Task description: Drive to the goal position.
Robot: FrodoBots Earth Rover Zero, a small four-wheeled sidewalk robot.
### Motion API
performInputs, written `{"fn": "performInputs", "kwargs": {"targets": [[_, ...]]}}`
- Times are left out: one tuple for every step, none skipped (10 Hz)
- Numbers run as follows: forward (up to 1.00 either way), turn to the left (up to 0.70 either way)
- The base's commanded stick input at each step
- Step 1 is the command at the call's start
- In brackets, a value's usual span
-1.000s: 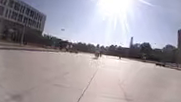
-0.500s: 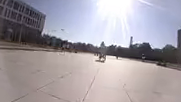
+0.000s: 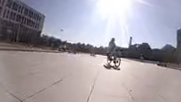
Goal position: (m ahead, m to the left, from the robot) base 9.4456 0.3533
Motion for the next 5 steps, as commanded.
{"fn": "performInputs", "kwargs": {"targets": [[0.70, 0.00], [0.70, 0.00], [0.70, 0.00], [0.70, 0.00], [0.70, 0.00]]}}
